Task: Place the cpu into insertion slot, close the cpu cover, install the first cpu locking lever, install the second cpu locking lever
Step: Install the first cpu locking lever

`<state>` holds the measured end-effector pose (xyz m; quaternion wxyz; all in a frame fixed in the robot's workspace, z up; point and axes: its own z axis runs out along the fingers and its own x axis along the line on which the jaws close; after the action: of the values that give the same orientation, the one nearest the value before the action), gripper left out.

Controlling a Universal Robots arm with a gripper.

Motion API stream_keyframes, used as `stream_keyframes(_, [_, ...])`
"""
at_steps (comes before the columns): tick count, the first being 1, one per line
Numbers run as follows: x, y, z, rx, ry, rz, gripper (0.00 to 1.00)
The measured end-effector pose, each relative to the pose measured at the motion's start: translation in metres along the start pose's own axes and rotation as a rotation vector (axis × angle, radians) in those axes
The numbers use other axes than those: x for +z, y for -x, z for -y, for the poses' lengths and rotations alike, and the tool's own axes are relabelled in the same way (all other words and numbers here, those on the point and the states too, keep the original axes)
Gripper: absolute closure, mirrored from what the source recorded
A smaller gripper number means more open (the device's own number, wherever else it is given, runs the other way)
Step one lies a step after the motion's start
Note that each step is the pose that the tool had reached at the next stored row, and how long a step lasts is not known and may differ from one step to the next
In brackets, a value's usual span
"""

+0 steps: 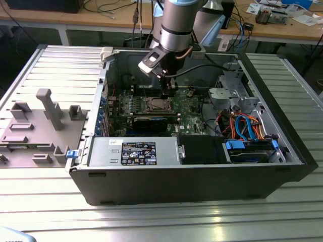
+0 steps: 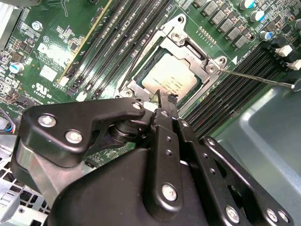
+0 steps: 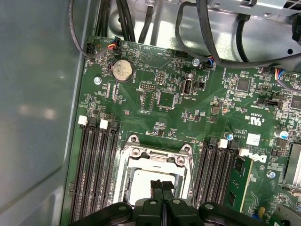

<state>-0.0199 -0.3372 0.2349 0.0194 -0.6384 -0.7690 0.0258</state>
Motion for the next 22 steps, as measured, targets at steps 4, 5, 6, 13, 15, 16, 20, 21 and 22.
stream_keyframes(4, [0.0,0.0001,0.0,-0.003,0.0001,0.0002,0.89])
stream_keyframes(5, [0.0,0.0001,0.0,-0.004,0.0,0.0003,0.89])
stream_keyframes(6, [0.0,0.0001,0.0,-0.006,0.0001,0.0003,0.89])
stream_keyframes(13, [0.0,0.0001,0.0,-0.012,0.0001,0.0008,0.89])
stream_keyframes(15, [0.0,0.0001,0.0,-0.014,0.0,0.0009,0.89])
stream_keyframes(16, [0.0,0.0001,0.0,-0.015,0.0001,0.0009,0.89])
stream_keyframes(20, [0.0,0.0001,0.0,-0.018,0.0001,0.0012,0.89])
stream_keyframes(21, [0.0,0.0002,0.0,-0.018,0.0,0.0012,0.89])
stream_keyframes(22, [0.0,0.0001,0.0,-0.019,0.0001,0.0013,0.89])
